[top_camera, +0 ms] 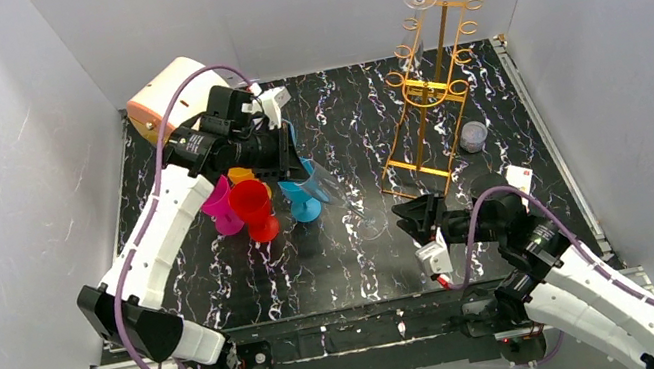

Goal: Take the wine glass off the wine glass rack

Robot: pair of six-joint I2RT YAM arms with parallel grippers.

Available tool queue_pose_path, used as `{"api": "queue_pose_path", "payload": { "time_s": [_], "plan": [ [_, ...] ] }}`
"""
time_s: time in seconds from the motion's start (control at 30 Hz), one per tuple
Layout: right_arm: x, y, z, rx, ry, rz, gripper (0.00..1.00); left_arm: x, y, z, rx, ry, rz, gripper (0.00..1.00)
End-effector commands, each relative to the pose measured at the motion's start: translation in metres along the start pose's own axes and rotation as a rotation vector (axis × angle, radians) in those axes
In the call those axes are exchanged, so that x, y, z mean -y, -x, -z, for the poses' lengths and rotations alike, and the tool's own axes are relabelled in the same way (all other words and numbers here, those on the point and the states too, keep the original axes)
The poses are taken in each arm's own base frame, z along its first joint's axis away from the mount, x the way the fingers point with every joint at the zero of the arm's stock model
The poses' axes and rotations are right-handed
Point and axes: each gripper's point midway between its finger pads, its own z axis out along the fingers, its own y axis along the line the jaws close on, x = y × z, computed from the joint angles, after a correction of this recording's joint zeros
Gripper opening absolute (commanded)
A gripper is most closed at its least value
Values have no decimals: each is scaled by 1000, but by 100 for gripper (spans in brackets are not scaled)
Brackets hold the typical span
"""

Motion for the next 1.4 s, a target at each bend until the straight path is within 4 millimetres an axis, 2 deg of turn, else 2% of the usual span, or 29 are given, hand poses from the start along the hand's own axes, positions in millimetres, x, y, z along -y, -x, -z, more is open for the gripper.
{"api": "queue_pose_path", "payload": {
  "time_s": [0.0, 0.23, 0.4, 0.57, 0.6, 0.63, 0.67, 0.93, 0.97, 1.1, 1.2, 1.27, 1.37],
  "plan": [
    [8, 4, 2, 17, -48, -29, 45, 14, -2, 23, 46, -28, -38, 0],
    [8, 7, 2, 35, -97, -161, 46, 7, -10, 21, 47, 19, -42, 0],
    [8, 12, 3, 69, -151, -316, 47, -1, -20, 19, 55, 88, -56, 0],
    [10, 15, 7, 82, -198, -470, 55, -7, -31, 19, 66, 158, -75, 0],
    [11, 18, 8, 95, -211, -518, 59, -10, -33, 19, 69, 178, -74, 0],
    [12, 20, 9, 103, -217, -537, 91, -13, -34, 20, 76, 195, -74, 0],
    [12, 22, 9, 112, -220, -570, 98, -17, -35, 21, 84, 218, -70, 0],
    [27, 21, 19, 120, -345, -849, 99, -51, -42, 37, 176, 401, -16, 0],
    [30, 21, 21, 122, -371, -898, 99, -55, -44, 38, 181, 417, -14, 0],
    [46, -7, 36, 48, -632, -1370, 99, -79, -57, 51, 174, 540, -21, 0],
    [35, -37, 48, -111, -834, -1719, 99, -89, -63, 58, 148, 595, -53, 0],
    [22, -44, 48, -216, -850, -1859, 99, -91, -65, 60, 128, 612, -62, 0],
    [20, -34, 36, -249, -752, -1954, 99, -94, -68, 60, 107, 629, -66, 0]
  ]
}}
